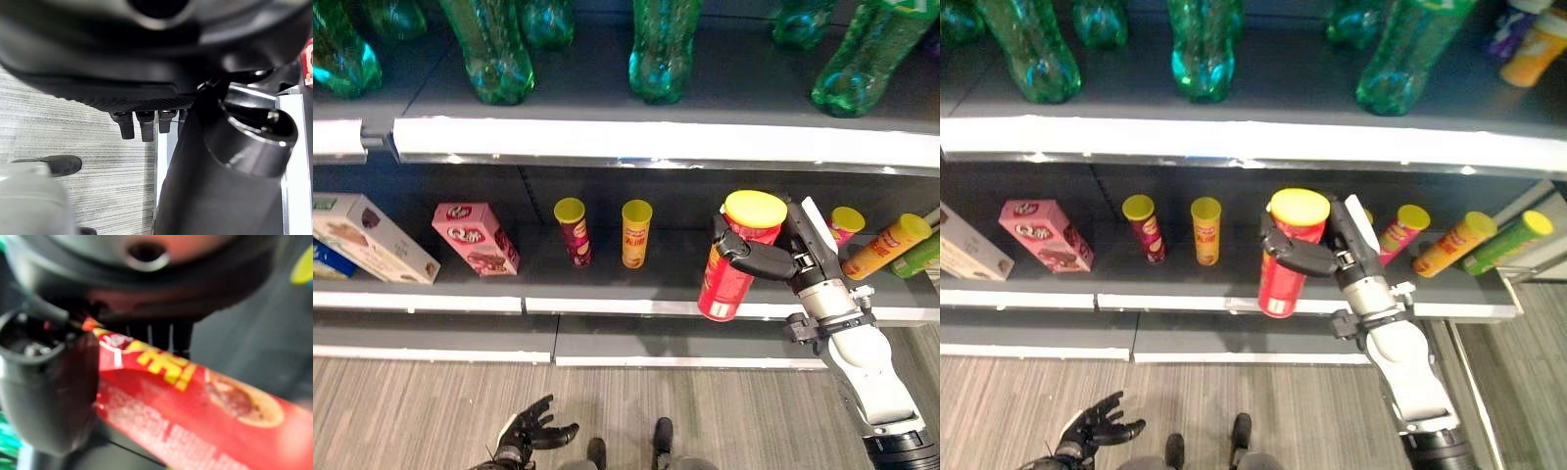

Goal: Put the goods on the table back onto the shelves and tidy them up.

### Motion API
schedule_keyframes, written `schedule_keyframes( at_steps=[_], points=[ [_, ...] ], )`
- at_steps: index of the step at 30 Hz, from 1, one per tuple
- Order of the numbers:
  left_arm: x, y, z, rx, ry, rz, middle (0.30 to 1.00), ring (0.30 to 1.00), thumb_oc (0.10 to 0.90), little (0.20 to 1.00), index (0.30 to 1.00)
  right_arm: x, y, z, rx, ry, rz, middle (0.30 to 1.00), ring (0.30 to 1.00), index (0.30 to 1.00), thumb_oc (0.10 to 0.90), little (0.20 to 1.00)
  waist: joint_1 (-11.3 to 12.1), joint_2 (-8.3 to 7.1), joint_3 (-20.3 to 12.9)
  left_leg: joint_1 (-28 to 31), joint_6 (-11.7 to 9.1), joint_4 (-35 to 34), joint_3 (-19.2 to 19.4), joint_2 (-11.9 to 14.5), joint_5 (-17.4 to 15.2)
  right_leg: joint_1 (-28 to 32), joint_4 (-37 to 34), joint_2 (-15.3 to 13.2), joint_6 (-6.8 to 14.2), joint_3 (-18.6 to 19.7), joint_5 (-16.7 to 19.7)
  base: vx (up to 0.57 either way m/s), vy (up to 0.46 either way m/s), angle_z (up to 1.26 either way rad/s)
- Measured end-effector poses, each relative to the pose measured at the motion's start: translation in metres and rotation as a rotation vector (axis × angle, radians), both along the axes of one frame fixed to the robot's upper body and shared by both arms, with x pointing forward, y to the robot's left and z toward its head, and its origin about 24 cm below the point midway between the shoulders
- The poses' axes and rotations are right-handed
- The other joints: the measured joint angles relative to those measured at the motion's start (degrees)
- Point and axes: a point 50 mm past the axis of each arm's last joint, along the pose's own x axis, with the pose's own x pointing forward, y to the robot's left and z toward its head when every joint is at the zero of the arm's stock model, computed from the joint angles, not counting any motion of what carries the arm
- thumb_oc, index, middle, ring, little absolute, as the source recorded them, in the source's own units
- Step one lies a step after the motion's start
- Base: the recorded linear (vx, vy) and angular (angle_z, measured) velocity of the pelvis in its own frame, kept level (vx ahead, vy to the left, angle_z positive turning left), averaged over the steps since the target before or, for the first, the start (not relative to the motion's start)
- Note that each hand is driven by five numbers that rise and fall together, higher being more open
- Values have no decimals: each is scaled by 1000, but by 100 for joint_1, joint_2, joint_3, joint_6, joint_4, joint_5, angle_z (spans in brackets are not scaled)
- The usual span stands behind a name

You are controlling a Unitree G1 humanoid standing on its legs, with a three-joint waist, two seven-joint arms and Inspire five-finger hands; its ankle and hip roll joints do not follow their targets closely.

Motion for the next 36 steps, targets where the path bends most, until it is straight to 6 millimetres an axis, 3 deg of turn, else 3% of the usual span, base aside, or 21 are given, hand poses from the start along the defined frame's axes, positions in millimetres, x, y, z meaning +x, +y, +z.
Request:
schedule_keyframes(
  at_steps=[1,2,3,4,5,6,7,8,11,13,18,22,26,27,28,31,32,33,36],
  points=[
    [8,-4,3,-18,-26,-14,900,900,800,900,900,0,-3,2,-17,-13,-23,300,300,300,400,300,-28,61,283,-681,-156,1046,-257,222,-168,119,-42,-42,-69,40,-56,91,203,-15],
    [9,-10,3,-36,-33,-22,900,900,800,900,900,2,-3,2,-35,-32,-56,300,300,300,400,300,-233,353,415,-146,-459,-2238,-533,1495,131,137,0,95,12,177,-66,46,454,-43],
    [10,-18,1,-59,-35,-29,900,900,800,900,900,2,-5,1,-34,-33,-80,300,300,300,400,300,-343,463,420,-4,-529,-2979,-727,1695,305,144,2,79,113,346,-122,9,445,-66],
    [14,-20,3,-60,-49,-42,900,900,800,900,900,4,-6,1,-42,-41,-106,300,300,300,400,300,-340,515,430,-15,-470,-2951,-848,1605,296,64,29,68,238,452,-60,-6,406,-82],
    [15,-25,2,-69,-48,-55,900,900,800,900,900,11,-6,3,-70,-62,-140,300,300,300,400,300,-270,546,454,-24,-282,-2859,-755,1261,280,-76,73,-116,322,611,-53,6,184,-119],
    [11,-37,-2,-102,-40,-54,900,900,800,900,900,15,-12,4,-122,-61,-184,300,300,300,400,300,-274,872,413,228,-41,-2999,-503,806,436,-80,10,-169,409,759,15,1,128,-113],
    [7,-39,-4,-109,-32,-47,900,900,800,900,900,15,-15,7,-153,-69,-202,300,300,300,400,300,-328,1146,398,272,60,-3000,-612,773,913,-42,11,-83,545,794,-33,-8,117,-86],
    [8,-35,-3,-95,-34,-39,900,900,800,900,900,15,-15,6,-157,-73,-216,300,300,300,400,300,-321,1139,432,277,-27,-2966,-479,727,1253,-29,9,-139,643,868,-66,-6,66,-27],
    [13,-15,4,-38,-56,-21,900,900,800,900,900,16,-12,7,-193,-90,-223,300,300,300,400,300,-310,864,475,355,153,-2990,-400,273,1263,42,9,-591,829,843,-131,-2,49,4],
    [13,-7,6,-15,-59,-1,900,900,800,900,900,17,-8,7,-200,-94,-211,300,300,300,400,300,-253,806,454,423,205,-2989,-411,176,1228,141,8,-681,866,725,-157,13,24,17],
    [12,-2,7,8,-57,-12,900,900,800,900,900,24,6,17,-238,-173,-215,300,300,300,400,300,5,668,486,563,238,-2989,-401,169,1199,326,10,-673,930,604,-216,10,-2,8],
    [11,-8,5,-1,-50,-40,900,900,800,900,900,25,7,20,-251,-216,-262,300,300,300,400,300,-54,515,475,561,215,-2992,-357,243,1168,293,8,-613,944,616,-269,-40,-17,-8],
    [13,-9,7,11,-59,-34,900,900,800,900,900,27,14,19,-185,-278,-339,300,300,300,400,300,-153,495,473,304,149,-2990,-246,374,1212,-51,9,-501,874,763,-169,-112,-13,-19],
    [13,-9,7,14,-60,-33,900,900,800,900,900,30,16,18,-159,-286,-361,300,300,300,400,300,-160,515,484,241,148,-2989,-214,391,1241,-128,10,-491,868,781,-137,-147,-18,-12],
    [17,-15,7,17,-66,-50,900,900,800,900,900,36,13,18,-159,-295,-418,300,300,300,400,300,-149,634,546,170,151,-2988,-223,387,1285,-187,10,-489,881,771,-126,-144,-21,-6],
    [41,-29,15,18,-123,-99,900,900,800,900,900,51,20,52,-130,-422,-462,300,300,300,400,300,-35,1021,1048,-122,137,-2848,-241,394,1324,-422,30,-469,872,770,-41,-136,-11,2],
    [41,-29,15,18,-124,-99,900,900,800,900,900,52,20,52,-130,-422,-462,300,300,300,400,300,-32,1024,1050,-124,137,-2847,-241,394,1324,-423,29,-469,873,769,-40,-84,5,8],
    [54,-33,24,-5,-186,-91,900,900,800,900,900,54,23,71,-150,-498,-479,300,300,300,400,300,27,1138,1279,-304,134,-2761,-302,393,1326,-539,40,-455,859,724,-23,-49,13,21],
    [61,-33,30,5,-222,-88,900,900,800,900,900,54,19,77,-150,-544,-537,300,300,300,400,300,182,1155,1302,-446,130,-2799,-379,344,1329,-654,65,-506,885,615,-70,-58,4,19]
  ],
)
